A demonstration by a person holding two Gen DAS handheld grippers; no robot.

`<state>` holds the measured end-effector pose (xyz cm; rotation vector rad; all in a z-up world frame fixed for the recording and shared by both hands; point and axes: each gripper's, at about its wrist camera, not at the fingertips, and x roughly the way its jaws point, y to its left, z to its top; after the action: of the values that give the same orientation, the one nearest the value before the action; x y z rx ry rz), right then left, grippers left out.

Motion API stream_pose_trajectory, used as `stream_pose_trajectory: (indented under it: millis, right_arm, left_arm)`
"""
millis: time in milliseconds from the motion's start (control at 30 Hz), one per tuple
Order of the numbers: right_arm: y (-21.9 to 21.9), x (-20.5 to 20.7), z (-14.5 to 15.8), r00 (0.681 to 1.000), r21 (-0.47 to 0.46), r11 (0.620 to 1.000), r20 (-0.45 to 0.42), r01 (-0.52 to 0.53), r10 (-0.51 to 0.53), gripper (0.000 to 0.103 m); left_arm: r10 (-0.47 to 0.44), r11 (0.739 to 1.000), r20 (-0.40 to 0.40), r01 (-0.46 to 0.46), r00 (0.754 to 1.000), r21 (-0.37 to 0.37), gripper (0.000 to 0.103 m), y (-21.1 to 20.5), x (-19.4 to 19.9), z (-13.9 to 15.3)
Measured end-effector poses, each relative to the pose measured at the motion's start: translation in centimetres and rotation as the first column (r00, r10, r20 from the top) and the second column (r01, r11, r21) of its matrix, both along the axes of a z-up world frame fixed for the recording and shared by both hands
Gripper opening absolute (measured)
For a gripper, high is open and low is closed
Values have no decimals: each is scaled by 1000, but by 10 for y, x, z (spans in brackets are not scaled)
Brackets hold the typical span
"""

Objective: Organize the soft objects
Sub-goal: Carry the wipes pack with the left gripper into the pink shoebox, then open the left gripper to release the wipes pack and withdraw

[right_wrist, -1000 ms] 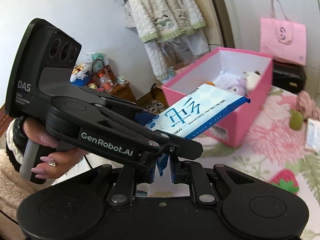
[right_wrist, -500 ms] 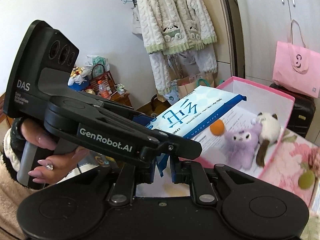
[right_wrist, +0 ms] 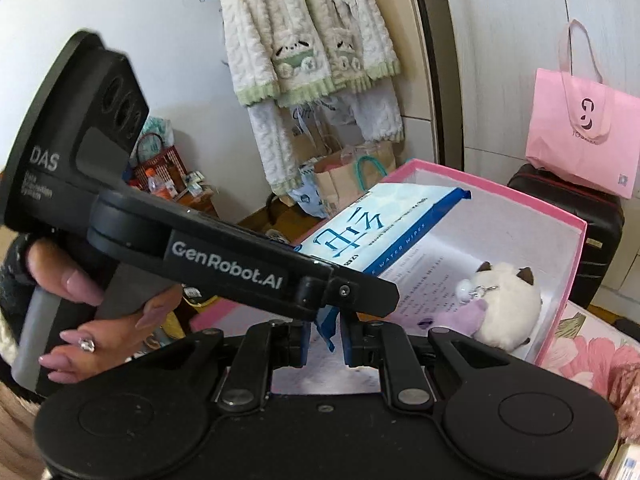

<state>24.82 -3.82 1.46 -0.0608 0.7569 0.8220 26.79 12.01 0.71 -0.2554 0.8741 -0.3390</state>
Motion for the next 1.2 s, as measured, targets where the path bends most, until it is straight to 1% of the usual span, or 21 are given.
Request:
stream_pose_trajectory:
  millis: [167, 233, 267, 333, 367, 433, 533, 700, 933, 1067, 1133, 1200]
  right_arm:
    - [4, 12, -12, 1000, -58, 998, 28, 10, -8, 18]
    - [4, 15, -14, 999, -71, 997, 48, 21, -18, 26]
    - [6, 15, -16, 997, -100, 995, 69, 31, -24, 30]
    - [9, 12, -19, 993, -160, 986, 112, 46, -28, 31]
    - [10, 9, -20, 992, -179, 983, 128, 47, -24, 32]
    - [8, 5, -20, 991, -196, 979, 133, 48, -22, 33]
    - [3, -3, -15, 989, -200, 978, 144, 54, -25, 36]
    - [-3, -25, -3, 982, -227, 971, 185, 73, -31, 39]
    - [-16, -64, 23, 973, -227, 970, 230, 92, -38, 47]
    - [-26, -89, 37, 963, -229, 967, 265, 112, -49, 49]
    - [-31, -101, 44, 958, -231, 965, 281, 121, -52, 56]
    - [-38, -111, 50, 955, -225, 966, 292, 128, -59, 60]
  left_arm:
    - [23, 999, -2, -23, 1000, 48, 64, -12, 16, -11]
    - [49, 996, 28, -51, 998, 75, 64, -13, 17, -10]
    - [46, 994, 52, -51, 998, 92, 64, -13, 16, -9]
    - [42, 992, 86, -52, 995, 119, 64, -14, 11, -7]
    - [43, 991, 93, -55, 995, 124, 64, -13, 9, -6]
    - [33, 991, 99, -46, 994, 125, 65, -10, 5, -3]
    - [4, 992, 105, -17, 994, 122, 65, -6, -6, 4]
    - [-32, 988, 168, 5, 985, 157, 65, -4, -41, 23]
    - [-85, 976, 254, 29, 963, 216, 65, -8, -96, 56]
    - [-134, 975, 272, 77, 953, 210, 66, -12, -125, 71]
    - [-158, 973, 276, 102, 948, 207, 67, -15, -139, 77]
    - [-181, 970, 278, 125, 943, 208, 67, -19, -151, 81]
